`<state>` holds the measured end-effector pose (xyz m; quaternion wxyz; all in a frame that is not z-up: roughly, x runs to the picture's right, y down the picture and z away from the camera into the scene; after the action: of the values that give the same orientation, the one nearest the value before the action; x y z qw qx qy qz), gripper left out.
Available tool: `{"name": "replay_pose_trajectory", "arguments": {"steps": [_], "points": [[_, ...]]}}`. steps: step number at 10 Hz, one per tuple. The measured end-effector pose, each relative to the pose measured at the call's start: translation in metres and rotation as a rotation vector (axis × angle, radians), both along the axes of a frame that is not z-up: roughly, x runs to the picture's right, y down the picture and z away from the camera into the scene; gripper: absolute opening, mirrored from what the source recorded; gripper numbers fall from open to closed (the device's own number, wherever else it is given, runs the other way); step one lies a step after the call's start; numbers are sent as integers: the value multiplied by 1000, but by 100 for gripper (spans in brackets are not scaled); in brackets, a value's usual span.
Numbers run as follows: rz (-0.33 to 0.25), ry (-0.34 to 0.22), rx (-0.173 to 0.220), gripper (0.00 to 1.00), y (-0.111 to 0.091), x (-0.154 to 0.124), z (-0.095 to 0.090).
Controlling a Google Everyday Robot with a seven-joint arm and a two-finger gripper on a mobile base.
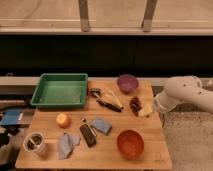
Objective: Place towel in red bowl
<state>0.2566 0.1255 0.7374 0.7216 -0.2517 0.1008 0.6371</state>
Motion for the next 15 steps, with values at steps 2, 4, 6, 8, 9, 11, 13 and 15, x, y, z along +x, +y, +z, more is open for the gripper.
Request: {"name": "replay_pose_trajectory", "arguments": {"steps": [2, 4, 6, 8, 9, 11, 13, 15], "points": [[-48, -32, -11, 80, 4, -15, 1], [-114, -78, -18, 80, 3, -48, 3], [-198, -149, -24, 80, 2, -102, 7], [-279, -228, -35, 80, 4, -158, 8], [-323, -277, -45, 80, 8, -190, 7], [-392, -362, -64, 80, 20, -244, 2], [-451, -451, -90, 80, 39, -290, -10], [-450, -446, -96, 80, 40, -286, -11]]}}
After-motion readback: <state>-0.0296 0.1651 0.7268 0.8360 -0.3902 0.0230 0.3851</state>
